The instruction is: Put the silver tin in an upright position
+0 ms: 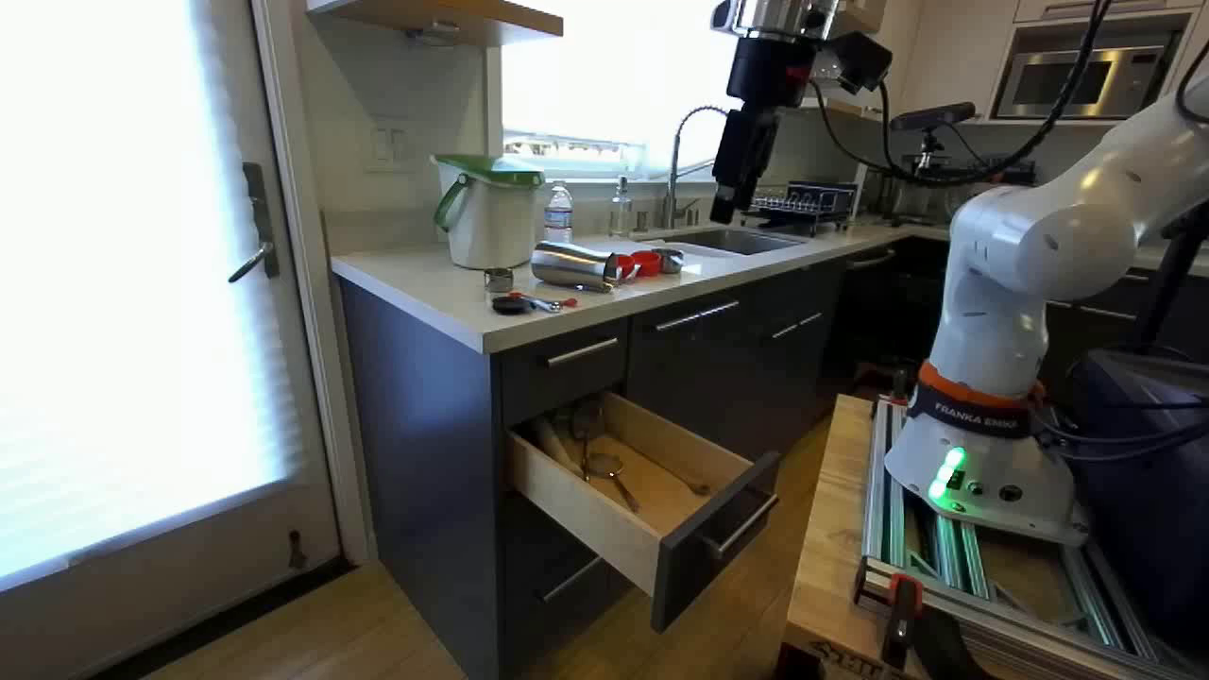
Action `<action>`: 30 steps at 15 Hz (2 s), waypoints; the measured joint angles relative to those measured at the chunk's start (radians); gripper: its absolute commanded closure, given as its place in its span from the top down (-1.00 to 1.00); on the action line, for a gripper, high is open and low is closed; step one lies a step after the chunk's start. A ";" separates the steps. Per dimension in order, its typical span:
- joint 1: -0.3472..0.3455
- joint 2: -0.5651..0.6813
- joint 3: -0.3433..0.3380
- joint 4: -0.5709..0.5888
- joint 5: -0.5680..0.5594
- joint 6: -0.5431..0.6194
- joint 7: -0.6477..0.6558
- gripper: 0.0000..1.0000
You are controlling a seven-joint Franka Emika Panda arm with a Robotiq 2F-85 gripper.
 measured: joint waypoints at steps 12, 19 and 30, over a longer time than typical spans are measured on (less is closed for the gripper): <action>-0.049 0.002 -0.060 -0.021 0.002 0.079 0.037 1.00; -0.203 0.089 -0.326 -0.163 0.058 0.464 -0.016 1.00; 0.156 0.381 -0.819 -0.106 0.755 0.969 -0.383 1.00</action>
